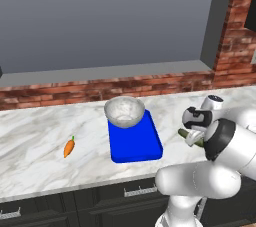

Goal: Place the two vegetables and bowl onto the tray for setting up a vegetable dip station.

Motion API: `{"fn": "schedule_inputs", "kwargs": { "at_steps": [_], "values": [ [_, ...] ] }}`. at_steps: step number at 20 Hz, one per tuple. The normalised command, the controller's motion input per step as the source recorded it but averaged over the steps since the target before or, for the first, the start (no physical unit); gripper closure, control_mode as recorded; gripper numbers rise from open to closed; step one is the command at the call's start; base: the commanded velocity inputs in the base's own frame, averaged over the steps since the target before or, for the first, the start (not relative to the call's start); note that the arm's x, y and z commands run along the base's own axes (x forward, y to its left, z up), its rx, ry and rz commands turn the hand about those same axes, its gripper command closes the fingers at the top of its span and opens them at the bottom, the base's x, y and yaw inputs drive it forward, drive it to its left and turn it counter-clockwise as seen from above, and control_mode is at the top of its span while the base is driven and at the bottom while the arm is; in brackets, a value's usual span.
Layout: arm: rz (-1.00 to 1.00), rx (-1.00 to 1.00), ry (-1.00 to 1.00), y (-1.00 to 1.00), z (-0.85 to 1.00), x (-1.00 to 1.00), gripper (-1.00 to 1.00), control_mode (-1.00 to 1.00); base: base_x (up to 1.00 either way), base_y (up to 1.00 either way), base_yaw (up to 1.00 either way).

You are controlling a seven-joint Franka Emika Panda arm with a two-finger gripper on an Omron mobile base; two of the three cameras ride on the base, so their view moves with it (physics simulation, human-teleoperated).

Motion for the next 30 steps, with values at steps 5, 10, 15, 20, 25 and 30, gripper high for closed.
{"fn": "schedule_inputs", "kwargs": {
  "at_steps": [5,10,15,20,25,30],
  "values": [
    [0.05,0.00,0.00,-0.01,-0.16,0.02,1.00,-1.00,0.00,0.00,0.00],
    [0.04,-0.01,-0.01,-0.02,0.12,0.02,1.00,-1.00,0.00,0.00,0.00],
    [0.19,-0.02,-0.02,0.17,0.38,-0.06,1.00,-1.00,0.00,0.00,0.00],
    [0.26,0.00,0.03,0.36,0.38,-0.08,1.00,-1.00,0.00,0.00,0.00],
    [0.22,0.00,0.06,0.42,0.26,0.00,1.00,-1.00,0.00,0.00,0.00],
    [0.17,0.00,0.00,0.47,0.25,0.01,1.00,-1.00,0.00,0.00,0.00]
  ]
}}
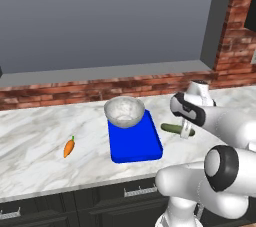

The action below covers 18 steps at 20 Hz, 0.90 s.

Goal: Place the two vegetables and bowl onto the tray for setting up a vegetable dip station.

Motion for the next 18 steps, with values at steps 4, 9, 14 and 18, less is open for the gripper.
{"fn": "schedule_inputs", "kwargs": {
  "at_steps": [4,9,14,18],
  "values": [
    [0.14,0.00,0.00,0.46,0.20,0.01,1.00,-1.00,0.00,0.00,0.00],
    [0.16,0.00,0.00,0.48,0.10,0.05,1.00,-1.00,0.00,0.00,0.00],
    [0.11,0.01,0.00,0.39,0.06,0.09,1.00,-1.00,0.00,0.00,0.00],
    [0.07,0.04,0.00,0.37,0.01,0.10,1.00,-1.00,0.00,0.00,0.00]
  ]
}}
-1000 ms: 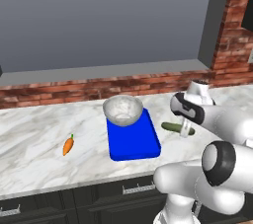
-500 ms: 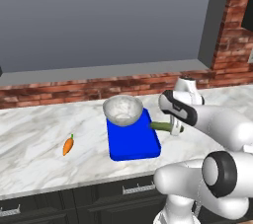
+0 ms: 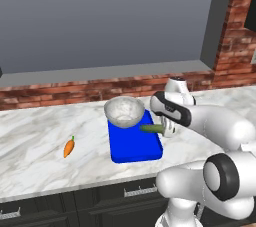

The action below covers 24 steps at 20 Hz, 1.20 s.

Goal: Place the two vegetables and bowl onto the tray for setting up a vegetable dip station.

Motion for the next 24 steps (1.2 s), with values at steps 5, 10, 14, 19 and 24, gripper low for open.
{"fn": "schedule_inputs", "kwargs": {
  "at_steps": [5,10,14,19,24],
  "values": [
    [0.07,0.08,0.00,0.36,0.00,0.08,1.00,-1.00,0.00,0.00,0.00],
    [0.06,0.11,0.00,0.34,-0.01,0.02,1.00,-1.00,0.00,0.00,0.00],
    [0.06,0.04,0.01,0.27,-0.09,0.05,1.00,-1.00,0.00,0.00,0.00],
    [0.04,0.00,0.01,0.15,-0.16,0.09,1.00,-1.00,0.00,0.00,0.00],
    [0.02,0.00,0.00,0.11,-0.16,0.08,1.00,-1.00,0.00,0.00,0.00]
  ]
}}
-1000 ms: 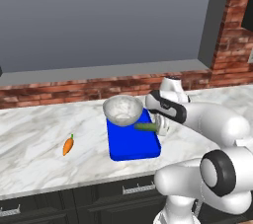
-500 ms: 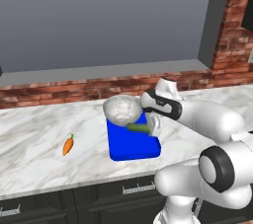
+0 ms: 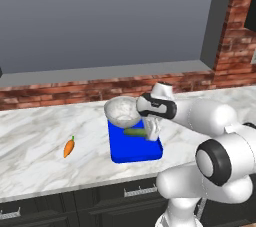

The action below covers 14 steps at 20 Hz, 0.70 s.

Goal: Place the two vegetables and bowl onto the tray for setting up a vegetable dip station.

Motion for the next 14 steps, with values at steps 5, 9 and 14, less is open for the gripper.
{"fn": "schedule_inputs", "kwargs": {
  "at_steps": [5,9,14],
  "values": [
    [0.01,0.00,0.00,0.08,-0.15,0.08,1.00,-1.00,0.00,0.00,0.00],
    [0.00,0.00,0.00,0.02,-0.13,0.09,1.00,-1.00,0.00,0.00,0.00],
    [0.00,0.00,0.00,0.00,-0.12,0.07,1.00,-1.00,0.00,0.00,0.00]
  ]
}}
